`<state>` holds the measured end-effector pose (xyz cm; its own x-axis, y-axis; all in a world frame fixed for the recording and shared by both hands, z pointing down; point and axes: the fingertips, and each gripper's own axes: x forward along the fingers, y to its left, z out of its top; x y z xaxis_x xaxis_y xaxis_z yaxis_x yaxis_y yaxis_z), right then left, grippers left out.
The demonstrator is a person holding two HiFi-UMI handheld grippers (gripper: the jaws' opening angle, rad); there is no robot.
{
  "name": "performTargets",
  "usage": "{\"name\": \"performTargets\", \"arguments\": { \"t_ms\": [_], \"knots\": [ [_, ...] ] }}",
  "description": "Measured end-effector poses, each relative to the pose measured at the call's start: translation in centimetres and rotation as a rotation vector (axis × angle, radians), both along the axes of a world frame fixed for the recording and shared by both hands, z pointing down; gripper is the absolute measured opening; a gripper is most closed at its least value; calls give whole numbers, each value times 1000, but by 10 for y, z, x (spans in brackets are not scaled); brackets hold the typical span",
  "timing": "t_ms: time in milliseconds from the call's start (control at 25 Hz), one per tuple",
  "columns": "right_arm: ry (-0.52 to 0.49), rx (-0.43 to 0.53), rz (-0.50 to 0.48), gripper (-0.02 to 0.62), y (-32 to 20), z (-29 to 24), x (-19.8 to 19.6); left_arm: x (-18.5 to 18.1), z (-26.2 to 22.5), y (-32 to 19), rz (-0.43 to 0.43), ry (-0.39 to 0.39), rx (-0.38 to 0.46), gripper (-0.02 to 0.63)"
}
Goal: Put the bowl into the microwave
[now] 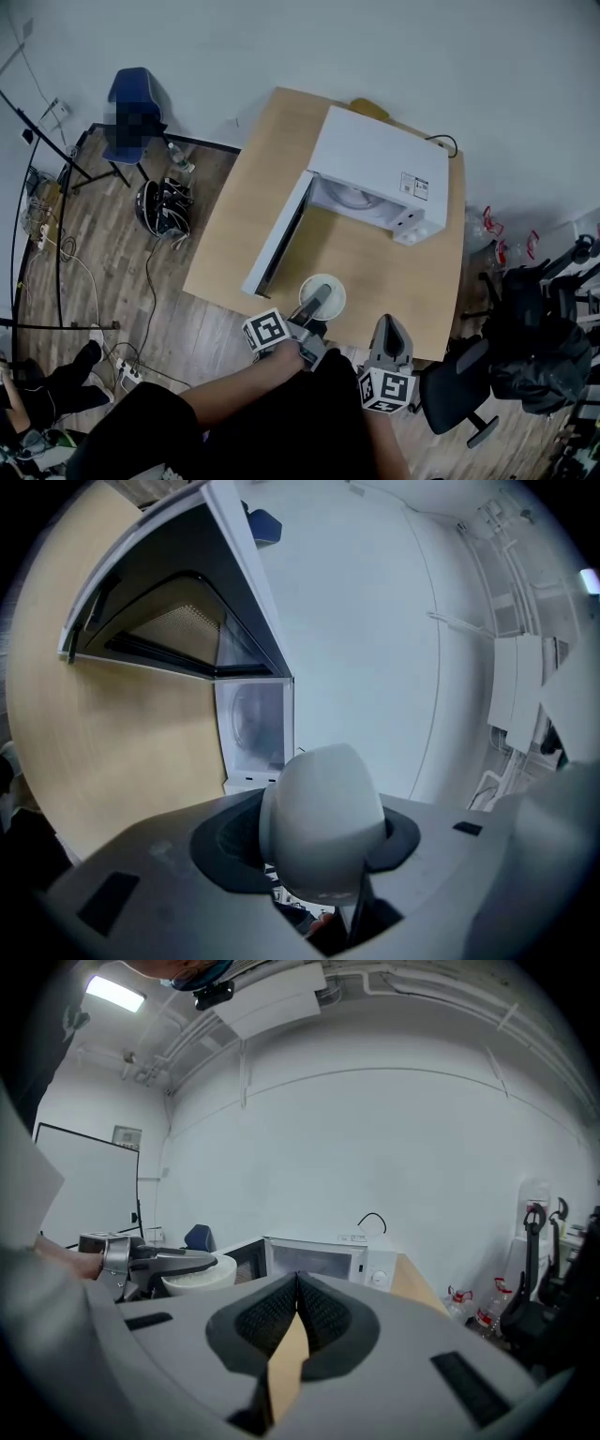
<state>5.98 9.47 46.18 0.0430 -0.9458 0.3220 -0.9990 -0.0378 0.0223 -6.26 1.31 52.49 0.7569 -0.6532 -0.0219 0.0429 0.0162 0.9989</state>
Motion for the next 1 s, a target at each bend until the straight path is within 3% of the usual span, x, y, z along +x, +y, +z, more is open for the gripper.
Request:
{"name": "performTargets", "arguments": {
  "t_ms": [480,1000],
  "knots": [
    [-83,20,-40,60,-56,23,13,10,25,-53,-61,-66,-24,210],
    [-164,-13,-85,60,-130,42,53,61,72,-146,-108,-139,-71,210]
  ]
}}
